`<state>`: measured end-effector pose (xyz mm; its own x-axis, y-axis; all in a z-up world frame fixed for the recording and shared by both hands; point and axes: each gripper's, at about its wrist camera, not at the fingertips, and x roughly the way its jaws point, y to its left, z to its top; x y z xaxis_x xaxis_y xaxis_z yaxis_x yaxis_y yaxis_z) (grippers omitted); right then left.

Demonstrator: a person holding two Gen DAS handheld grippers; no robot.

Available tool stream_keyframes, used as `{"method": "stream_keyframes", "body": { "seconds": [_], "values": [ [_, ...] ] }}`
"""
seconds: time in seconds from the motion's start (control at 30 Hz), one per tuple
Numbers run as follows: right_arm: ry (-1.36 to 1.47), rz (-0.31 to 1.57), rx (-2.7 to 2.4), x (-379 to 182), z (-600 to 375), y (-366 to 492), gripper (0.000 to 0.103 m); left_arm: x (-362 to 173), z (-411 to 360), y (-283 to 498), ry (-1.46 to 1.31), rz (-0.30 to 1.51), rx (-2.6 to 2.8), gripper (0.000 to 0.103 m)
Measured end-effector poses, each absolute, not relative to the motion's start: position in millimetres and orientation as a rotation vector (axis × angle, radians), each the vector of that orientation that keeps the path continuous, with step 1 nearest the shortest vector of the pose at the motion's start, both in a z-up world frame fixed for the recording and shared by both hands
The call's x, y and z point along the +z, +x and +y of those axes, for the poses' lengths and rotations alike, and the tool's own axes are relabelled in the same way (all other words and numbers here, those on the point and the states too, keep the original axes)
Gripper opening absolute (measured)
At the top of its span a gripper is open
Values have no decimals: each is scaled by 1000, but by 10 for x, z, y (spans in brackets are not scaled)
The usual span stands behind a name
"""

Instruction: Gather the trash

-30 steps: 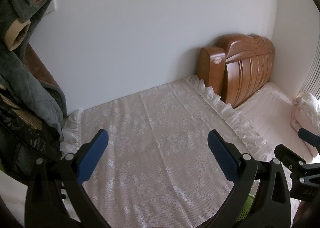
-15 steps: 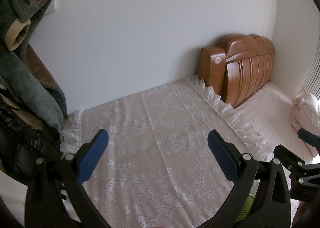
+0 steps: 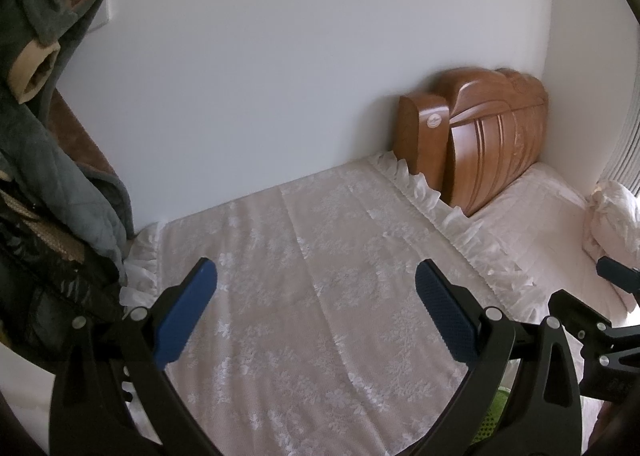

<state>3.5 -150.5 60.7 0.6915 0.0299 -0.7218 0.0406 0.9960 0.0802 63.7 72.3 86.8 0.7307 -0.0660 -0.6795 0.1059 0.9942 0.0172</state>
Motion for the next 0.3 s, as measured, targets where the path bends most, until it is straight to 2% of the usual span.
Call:
{"method": "stream_keyframes", "body": {
  "seconds": [0.3],
  "values": [
    [92, 810, -7, 614, -1511, 25, 101, 863, 724, 675, 44, 767, -98, 95]
  ]
}}
